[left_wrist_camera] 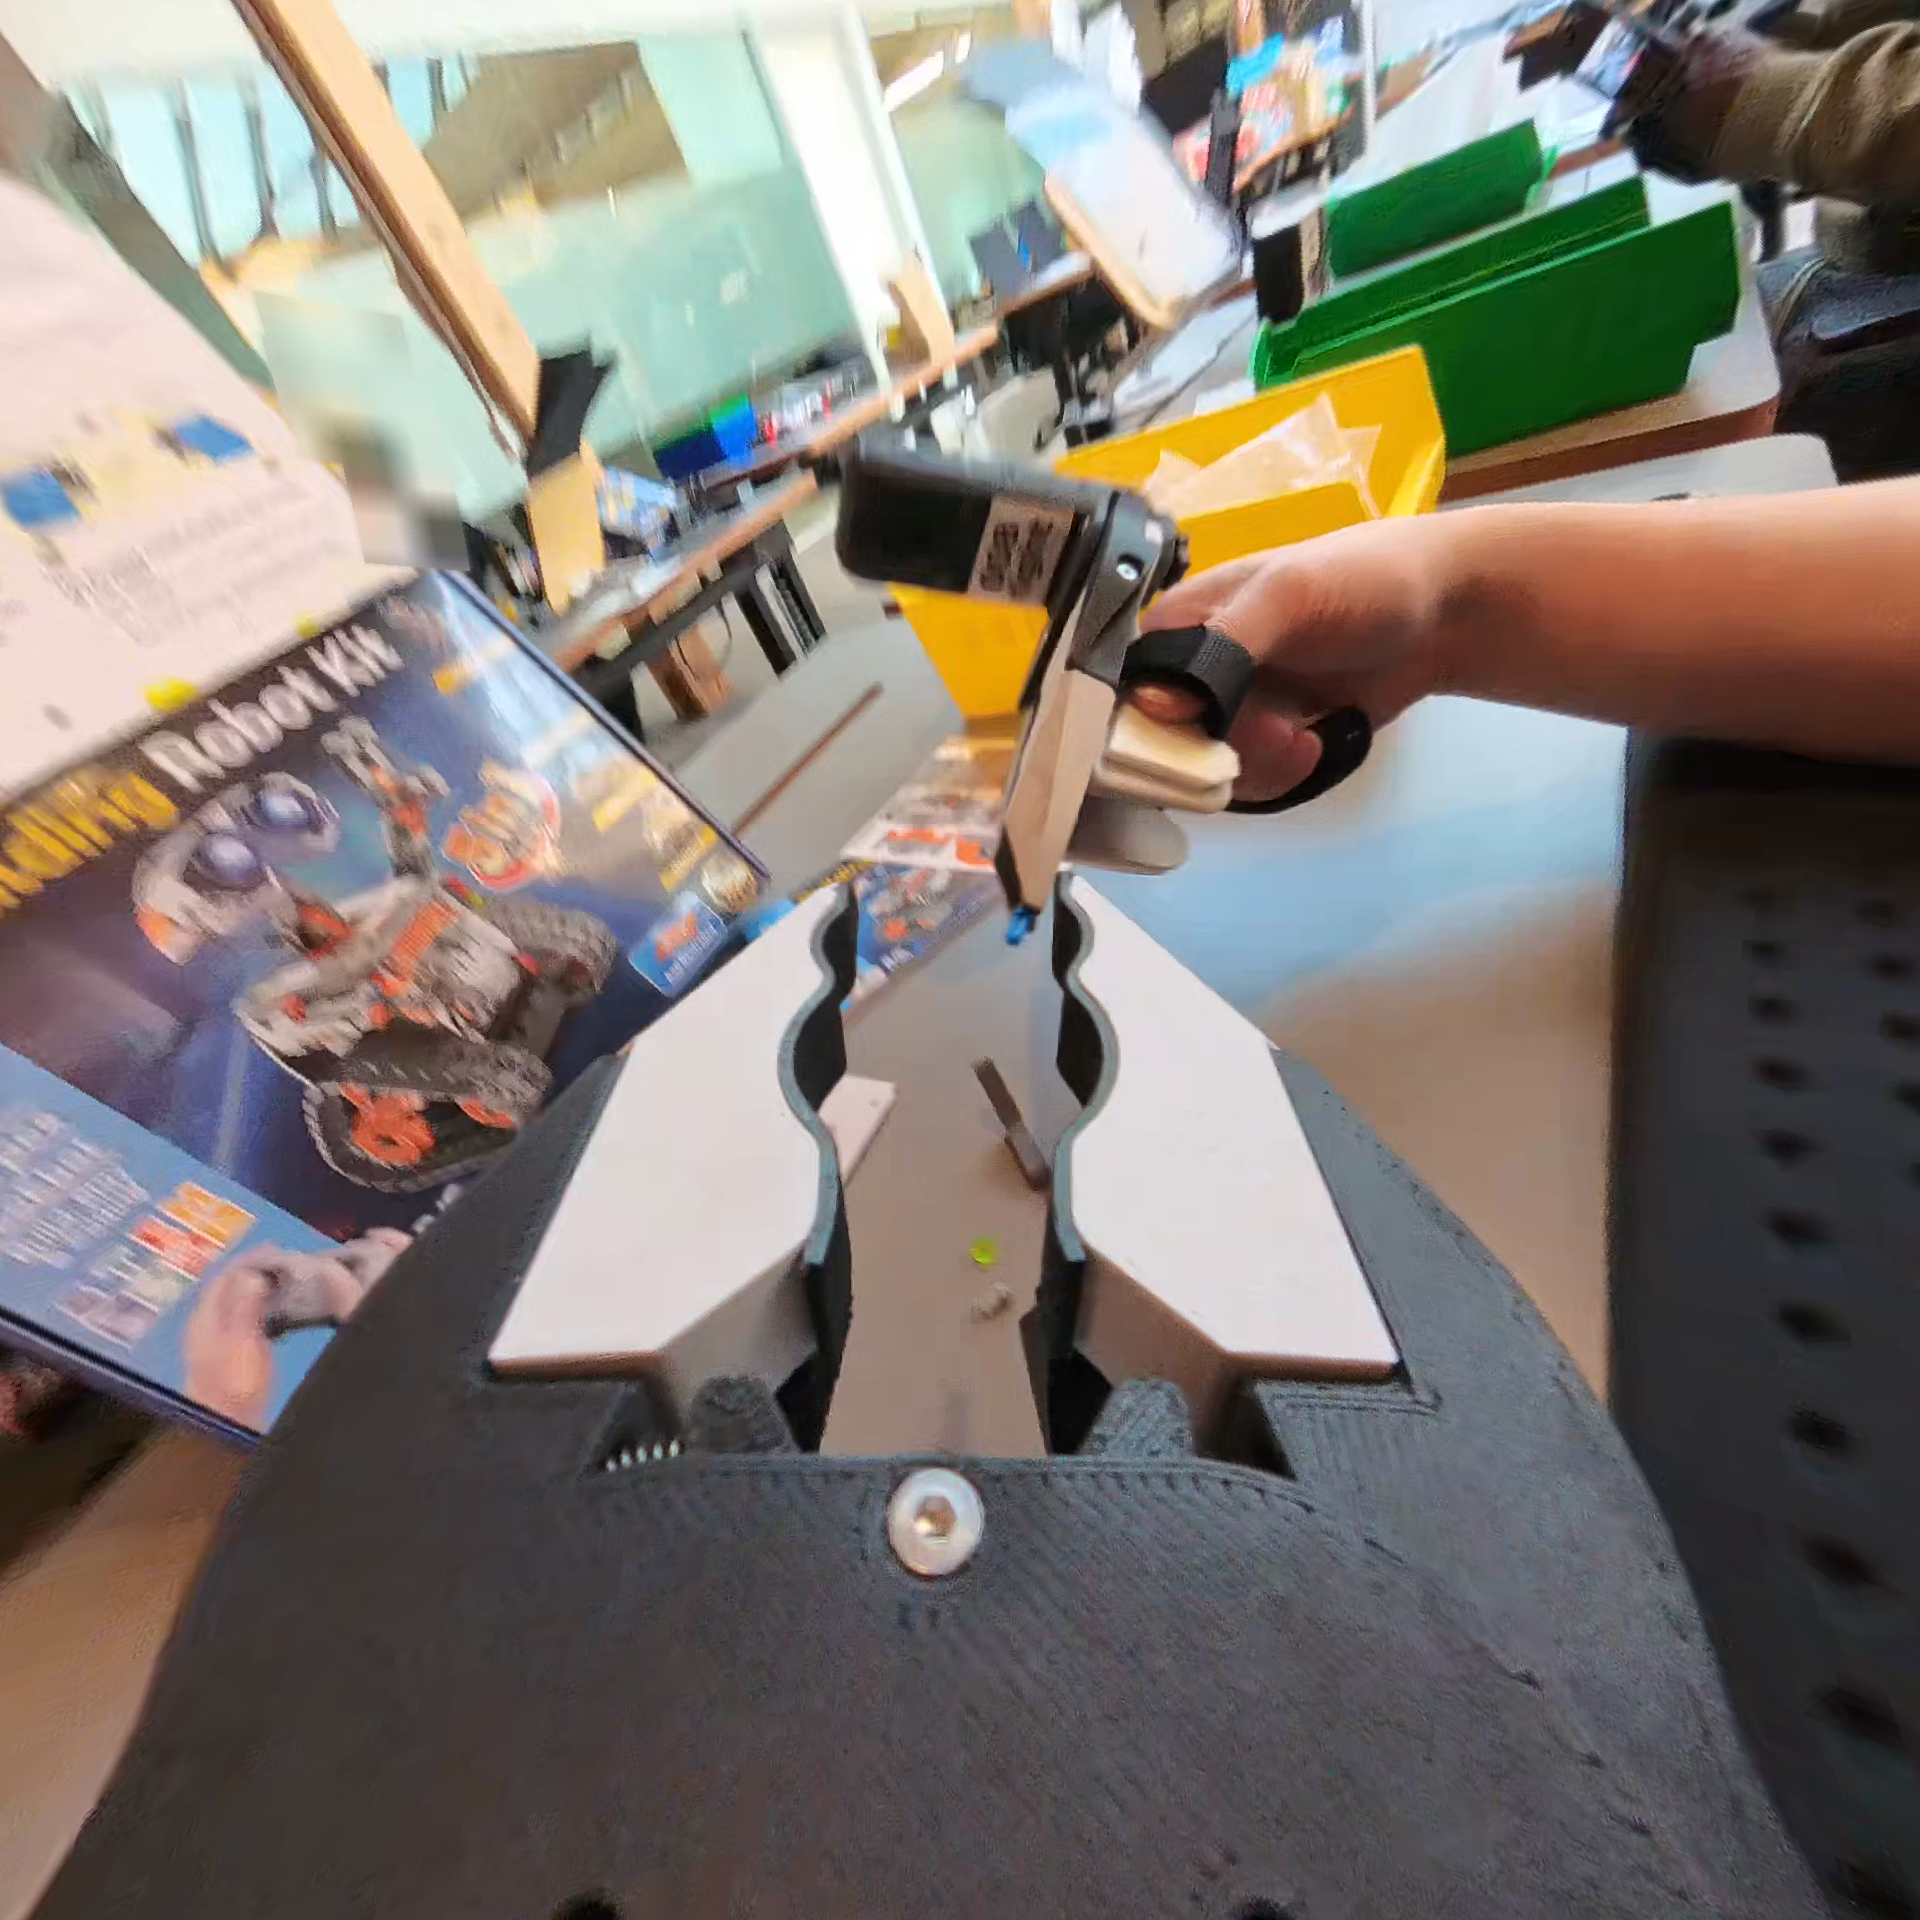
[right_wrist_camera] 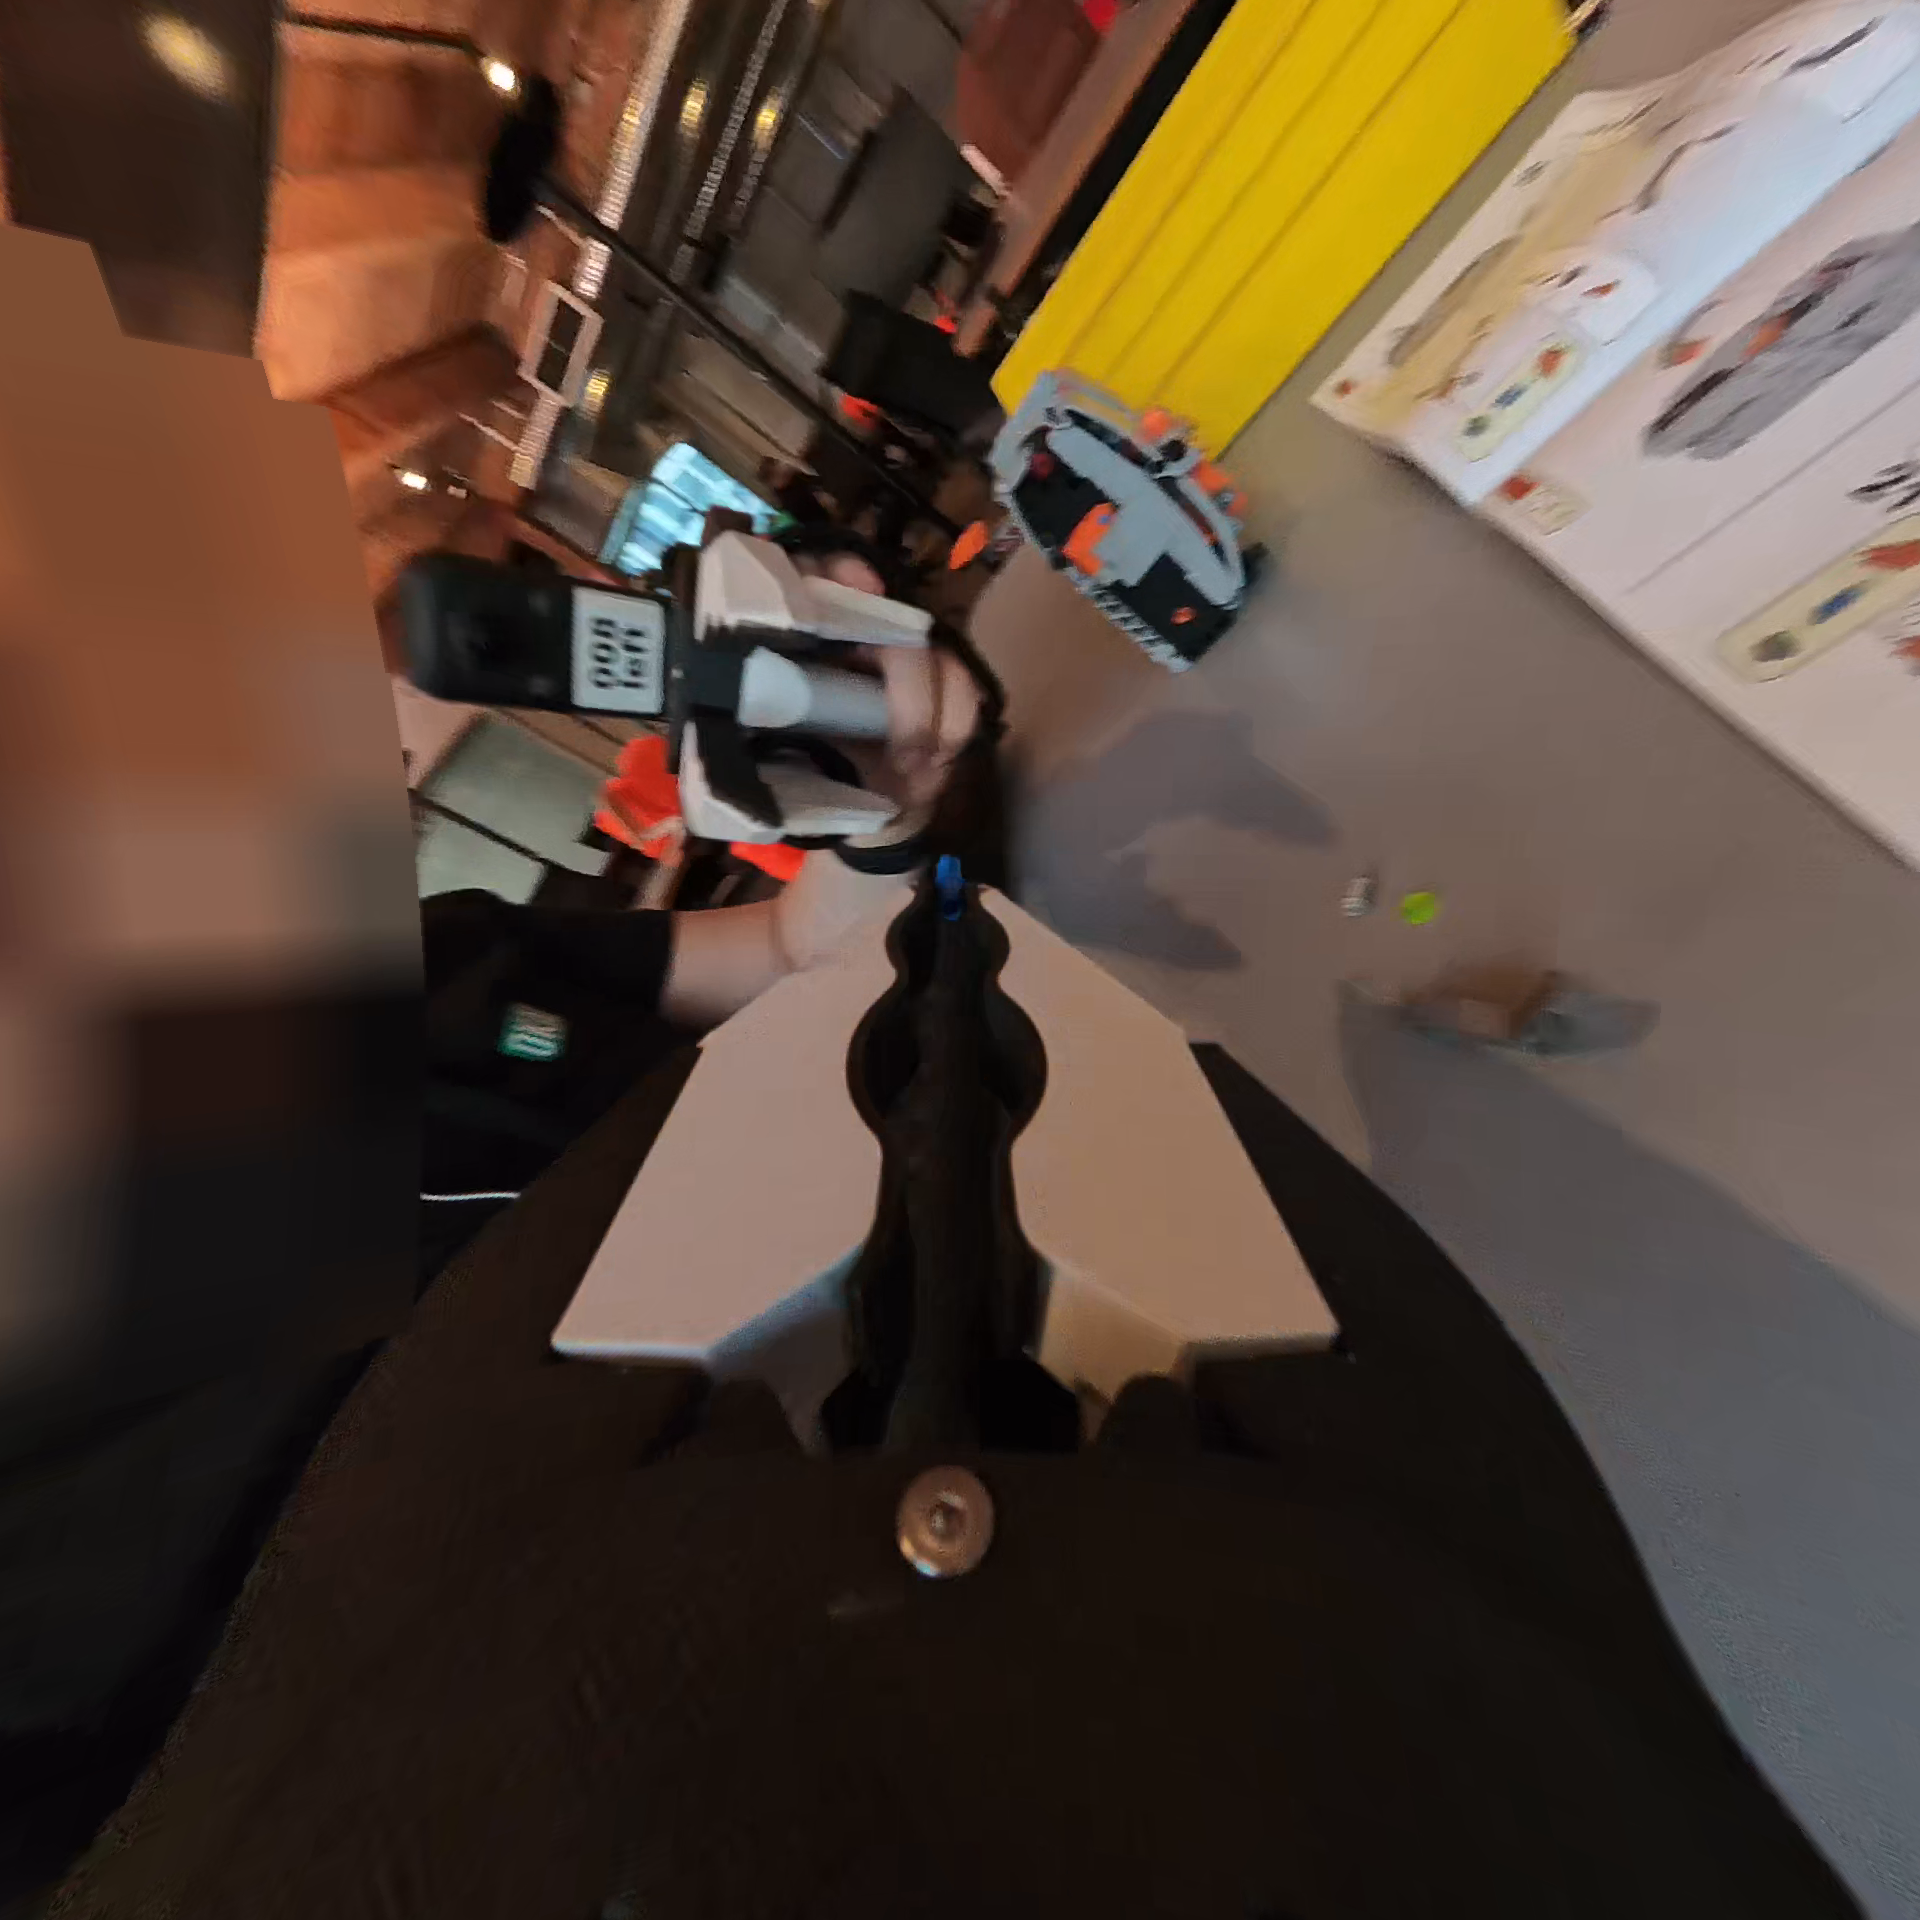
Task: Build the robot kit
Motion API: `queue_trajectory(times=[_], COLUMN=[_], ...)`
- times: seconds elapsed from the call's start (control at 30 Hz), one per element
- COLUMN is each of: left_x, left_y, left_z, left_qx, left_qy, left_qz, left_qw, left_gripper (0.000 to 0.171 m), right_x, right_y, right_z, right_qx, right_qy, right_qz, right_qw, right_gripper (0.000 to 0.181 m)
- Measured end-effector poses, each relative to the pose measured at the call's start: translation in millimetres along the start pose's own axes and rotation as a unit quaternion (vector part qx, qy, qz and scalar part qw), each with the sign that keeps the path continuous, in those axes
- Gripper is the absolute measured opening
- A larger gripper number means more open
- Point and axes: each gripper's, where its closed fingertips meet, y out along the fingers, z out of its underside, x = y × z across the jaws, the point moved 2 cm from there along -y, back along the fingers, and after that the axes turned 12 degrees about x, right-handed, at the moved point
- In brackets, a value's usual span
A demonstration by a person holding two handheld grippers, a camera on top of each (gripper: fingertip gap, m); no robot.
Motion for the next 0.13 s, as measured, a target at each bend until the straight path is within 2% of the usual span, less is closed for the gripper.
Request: queue_trajectory(times=[0.07, 0.13], left_x=[-5.6, -18.3], left_y=[-1.9, 5.6], left_z=[0.8, 3.6], left_qx=[-0.001, 0.011], left_qy=[0.059, 0.074], left_qz=[-0.015, 0.002], left_qw=[0.998, 0.997], left_gripper=[0.032, 0.033], right_x=[10.0, 20.2], right_y=[0.8, 2.2], right_z=[0.0, -0.2], right_qx=[-0.004, -0.004], right_qy=[0.02, 0.027], right_qz=[-0.046, -0.087], right_qw=[0.999, 0.996], right_gripper=[0.004, 0.004])
